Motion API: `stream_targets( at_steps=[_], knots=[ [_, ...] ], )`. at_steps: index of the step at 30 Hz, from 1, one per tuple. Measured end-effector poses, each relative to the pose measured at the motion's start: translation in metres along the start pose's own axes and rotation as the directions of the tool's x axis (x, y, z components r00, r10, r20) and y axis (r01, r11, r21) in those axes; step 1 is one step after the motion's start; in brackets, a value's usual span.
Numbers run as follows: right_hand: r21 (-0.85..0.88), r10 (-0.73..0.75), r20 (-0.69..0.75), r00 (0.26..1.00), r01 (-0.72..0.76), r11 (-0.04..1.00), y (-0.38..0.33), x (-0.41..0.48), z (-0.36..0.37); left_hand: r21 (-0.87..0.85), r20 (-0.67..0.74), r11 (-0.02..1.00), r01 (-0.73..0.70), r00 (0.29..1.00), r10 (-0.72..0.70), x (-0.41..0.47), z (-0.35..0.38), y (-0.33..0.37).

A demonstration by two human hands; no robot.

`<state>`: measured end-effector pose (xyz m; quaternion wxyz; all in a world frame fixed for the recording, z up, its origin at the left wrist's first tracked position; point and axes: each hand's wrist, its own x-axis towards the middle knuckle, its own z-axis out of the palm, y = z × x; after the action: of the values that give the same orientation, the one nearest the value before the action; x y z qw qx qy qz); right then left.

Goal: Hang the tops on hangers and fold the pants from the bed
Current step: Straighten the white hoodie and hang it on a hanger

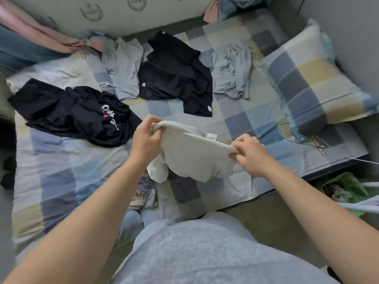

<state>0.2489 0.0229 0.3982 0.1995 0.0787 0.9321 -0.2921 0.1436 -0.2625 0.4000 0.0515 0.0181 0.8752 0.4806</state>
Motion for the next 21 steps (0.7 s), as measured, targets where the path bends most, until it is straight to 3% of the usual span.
stream_targets(
  at_steps=[4,9,14,18,21],
  knots=[
    [0.243,-0.027,-0.143,0.989,0.062,0.968,-0.068,-0.009,-0.007,-0.046,0.016,0.999,0.025,1.000,-0.025,0.004,-0.047,-0.009],
    [0.484,-0.015,-0.269,0.963,0.148,0.863,-0.168,-0.013,0.002,-0.067,0.156,0.997,0.036,0.987,-0.025,-0.023,-0.088,-0.020],
    [0.762,0.199,-0.210,0.957,0.033,0.646,-0.250,-0.015,0.016,-0.156,0.485,0.987,-0.047,0.867,0.119,-0.068,-0.123,-0.003],
    [0.866,0.196,-0.172,0.965,0.053,0.497,-0.309,-0.030,0.010,-0.210,0.393,0.973,-0.091,0.904,0.169,-0.088,-0.137,0.012],
    [0.902,0.203,-0.198,0.959,0.097,0.420,-0.339,-0.042,-0.005,-0.305,0.306,0.951,-0.045,0.941,0.143,-0.090,-0.143,0.030]
  ],
)
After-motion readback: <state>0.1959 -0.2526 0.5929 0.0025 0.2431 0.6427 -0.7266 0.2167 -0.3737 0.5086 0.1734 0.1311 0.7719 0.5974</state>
